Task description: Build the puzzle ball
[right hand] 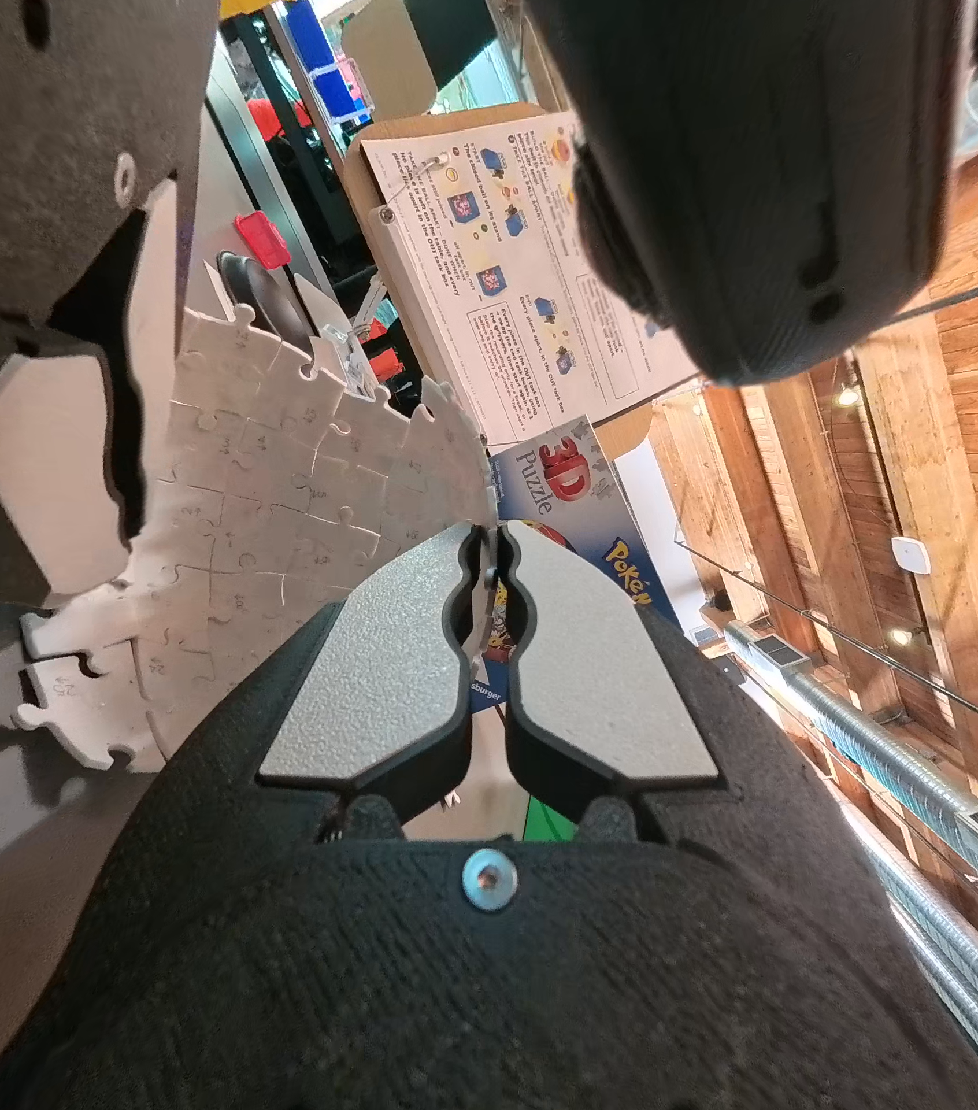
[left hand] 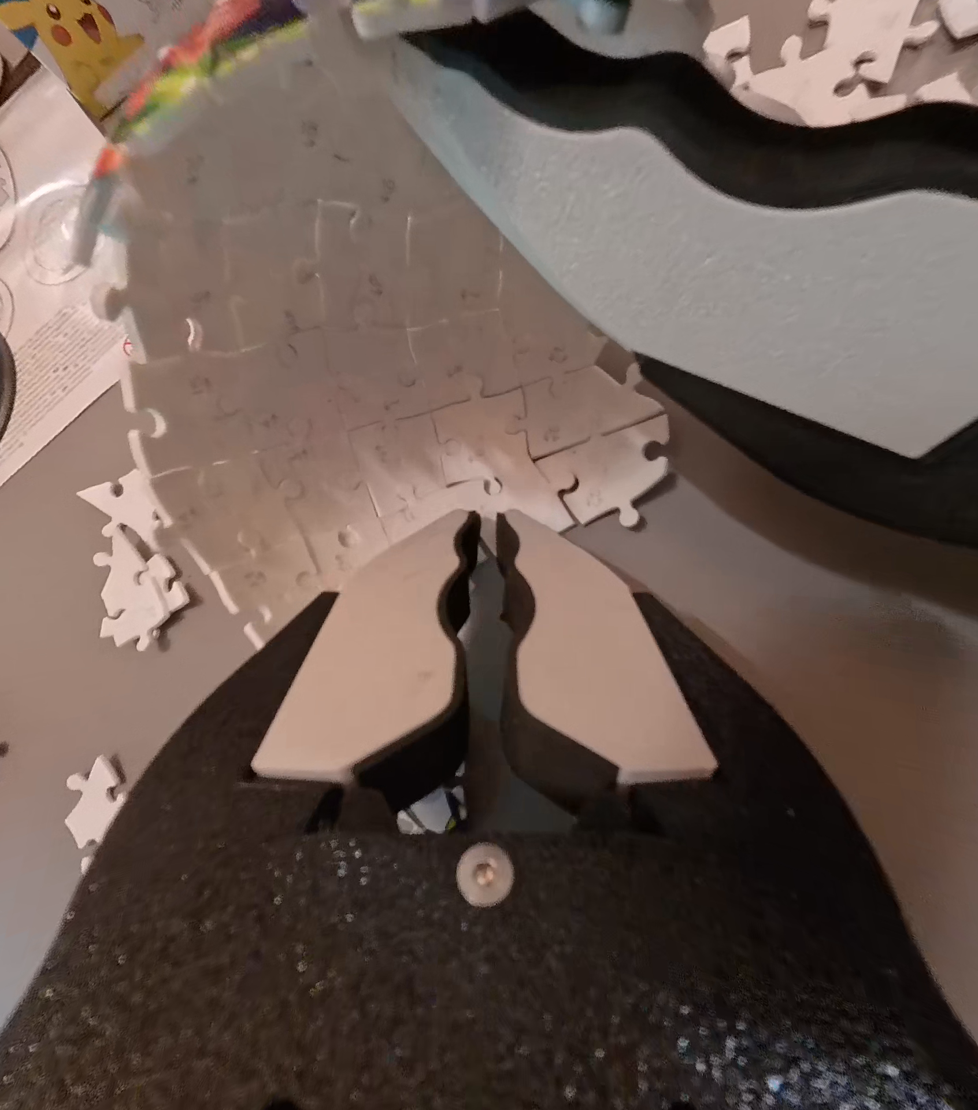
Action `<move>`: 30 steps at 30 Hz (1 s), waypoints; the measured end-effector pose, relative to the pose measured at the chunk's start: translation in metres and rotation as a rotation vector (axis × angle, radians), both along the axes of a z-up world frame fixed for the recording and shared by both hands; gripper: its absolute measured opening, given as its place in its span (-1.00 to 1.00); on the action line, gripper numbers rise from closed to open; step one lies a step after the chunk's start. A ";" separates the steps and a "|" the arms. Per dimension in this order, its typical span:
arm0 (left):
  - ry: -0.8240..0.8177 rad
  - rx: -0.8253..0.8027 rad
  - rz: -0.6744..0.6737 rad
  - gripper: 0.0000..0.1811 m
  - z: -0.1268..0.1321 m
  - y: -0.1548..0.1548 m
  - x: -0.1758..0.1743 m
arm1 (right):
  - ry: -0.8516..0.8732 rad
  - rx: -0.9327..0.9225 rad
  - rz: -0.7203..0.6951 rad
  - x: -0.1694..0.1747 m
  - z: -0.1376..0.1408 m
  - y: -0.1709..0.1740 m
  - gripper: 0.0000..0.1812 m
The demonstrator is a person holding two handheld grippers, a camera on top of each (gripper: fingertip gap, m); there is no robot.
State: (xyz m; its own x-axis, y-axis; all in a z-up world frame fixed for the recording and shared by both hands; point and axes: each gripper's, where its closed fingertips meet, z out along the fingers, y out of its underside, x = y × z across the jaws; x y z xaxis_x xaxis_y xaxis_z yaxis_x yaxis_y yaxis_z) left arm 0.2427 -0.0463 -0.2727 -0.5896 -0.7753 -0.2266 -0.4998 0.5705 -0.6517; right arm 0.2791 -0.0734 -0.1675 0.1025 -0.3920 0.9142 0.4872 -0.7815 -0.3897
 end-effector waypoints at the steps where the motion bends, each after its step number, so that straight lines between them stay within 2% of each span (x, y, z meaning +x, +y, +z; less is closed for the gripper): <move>1: -0.002 0.001 -0.001 -0.95 0.000 0.000 0.001 | 0.000 0.001 0.000 0.000 0.000 0.000 -0.94; 11: -0.045 0.073 -0.064 -0.96 0.000 0.001 0.004 | 0.000 0.000 0.001 0.000 0.000 0.000 -0.94; 17: -0.038 0.044 -0.037 -0.97 0.002 0.001 0.006 | 0.000 0.001 0.000 0.000 0.000 0.000 -0.94; 21: -0.016 -0.055 -0.013 -1.00 0.007 -0.006 0.005 | 0.006 0.008 -0.001 0.001 -0.001 -0.001 -0.94; 26: 0.003 -0.028 0.025 -1.00 -0.001 -0.004 0.008 | 0.003 0.005 0.002 0.000 0.000 0.000 -0.94; 30: -0.015 0.011 -0.004 -1.00 -0.001 -0.004 0.009 | 0.001 0.004 0.002 0.000 0.000 0.000 -0.94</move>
State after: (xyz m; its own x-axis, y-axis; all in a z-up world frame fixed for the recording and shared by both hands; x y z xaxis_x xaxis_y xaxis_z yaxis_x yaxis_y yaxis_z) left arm 0.2518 -0.0506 -0.2736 -0.5894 -0.7700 -0.2442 -0.4874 0.5801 -0.6527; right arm 0.2794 -0.0732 -0.1678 0.1047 -0.3950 0.9127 0.4884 -0.7790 -0.3931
